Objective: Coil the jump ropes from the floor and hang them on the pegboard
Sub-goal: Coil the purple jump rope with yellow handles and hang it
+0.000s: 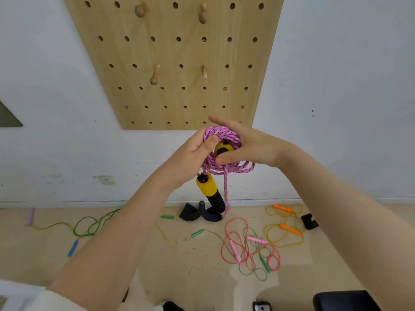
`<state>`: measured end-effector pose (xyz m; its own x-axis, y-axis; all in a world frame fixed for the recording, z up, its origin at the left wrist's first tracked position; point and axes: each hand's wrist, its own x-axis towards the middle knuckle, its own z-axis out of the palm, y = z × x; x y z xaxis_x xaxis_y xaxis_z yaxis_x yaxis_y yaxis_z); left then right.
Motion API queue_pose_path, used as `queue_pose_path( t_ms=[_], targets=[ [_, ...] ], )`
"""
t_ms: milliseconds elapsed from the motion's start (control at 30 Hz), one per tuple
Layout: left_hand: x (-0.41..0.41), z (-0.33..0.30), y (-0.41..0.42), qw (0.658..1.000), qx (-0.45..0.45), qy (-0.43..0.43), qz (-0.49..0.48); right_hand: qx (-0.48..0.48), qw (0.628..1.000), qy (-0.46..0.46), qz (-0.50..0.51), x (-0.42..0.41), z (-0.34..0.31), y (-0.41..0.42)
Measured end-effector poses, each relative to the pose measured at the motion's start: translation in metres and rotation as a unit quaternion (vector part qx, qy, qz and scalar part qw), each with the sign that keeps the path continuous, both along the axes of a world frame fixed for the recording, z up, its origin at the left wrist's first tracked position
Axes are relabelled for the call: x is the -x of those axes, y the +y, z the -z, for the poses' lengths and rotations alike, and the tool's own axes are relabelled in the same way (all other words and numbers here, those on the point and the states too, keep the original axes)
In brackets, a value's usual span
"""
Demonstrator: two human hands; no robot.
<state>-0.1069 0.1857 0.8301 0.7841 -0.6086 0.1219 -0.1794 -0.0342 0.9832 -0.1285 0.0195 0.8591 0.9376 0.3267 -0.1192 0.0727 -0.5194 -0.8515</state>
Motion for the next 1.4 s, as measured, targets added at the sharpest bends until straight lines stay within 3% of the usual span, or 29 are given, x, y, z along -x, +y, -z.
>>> queue_pose_path(
  t_ms=[133,200,267,333,500,567,667,733,800,867,933,1100,1200,1267,1333,1400],
  targets=[
    [0.001,-0.005,-0.005,0.996,-0.050,-0.068,0.004,0.027,0.989,-0.066,0.128,-0.008,0.021,0.004],
    [0.000,-0.006,-0.006,0.998,-0.040,-0.053,-0.011,-0.136,0.987,0.039,0.075,-0.005,0.031,-0.003],
    [-0.003,-0.005,-0.007,0.999,0.000,-0.007,-0.045,-0.348,0.925,0.152,0.006,-0.001,0.034,-0.007],
    [-0.009,-0.003,-0.006,0.995,0.018,0.024,-0.091,-0.406,0.895,0.185,-0.015,-0.003,0.038,-0.010],
    [-0.014,0.005,-0.006,0.984,0.020,0.053,-0.166,-0.340,0.935,0.100,0.018,-0.006,0.042,0.008],
    [-0.013,0.004,-0.007,0.978,0.021,0.045,-0.204,-0.281,0.955,0.054,0.074,-0.007,0.043,0.016],
    [-0.018,0.007,-0.009,0.960,0.066,0.064,-0.266,-0.129,0.976,-0.043,0.170,-0.007,0.046,0.022],
    [-0.021,0.009,-0.011,0.945,0.116,0.109,-0.285,0.031,0.986,-0.096,0.134,-0.003,0.050,0.029],
    [-0.021,0.013,-0.013,0.933,0.140,0.149,-0.296,0.091,0.992,-0.015,0.086,0.000,0.053,0.036],
    [-0.020,0.018,-0.015,0.919,0.167,0.191,-0.301,0.018,0.990,0.125,0.070,0.001,0.050,0.034],
    [-0.019,0.019,-0.015,0.911,0.194,0.207,-0.299,-0.049,0.983,0.171,0.047,-0.001,0.043,0.026],
    [-0.019,0.006,-0.018,0.927,0.202,0.171,-0.264,-0.147,0.984,0.079,0.061,-0.009,0.031,0.013],
    [-0.018,0.008,-0.021,0.945,0.153,0.160,-0.242,-0.137,0.982,0.112,0.067,-0.012,0.029,0.013],
    [-0.018,0.013,-0.019,0.955,0.119,0.145,-0.229,-0.197,0.969,0.142,0.048,-0.011,0.030,0.012],
    [-0.018,0.016,-0.017,0.973,0.059,0.105,-0.198,-0.250,0.959,0.122,0.050,-0.010,0.030,0.010],
    [-0.017,0.015,-0.017,0.983,0.043,0.088,-0.157,-0.245,0.963,0.080,0.081,-0.012,0.030,0.010]
  ],
)
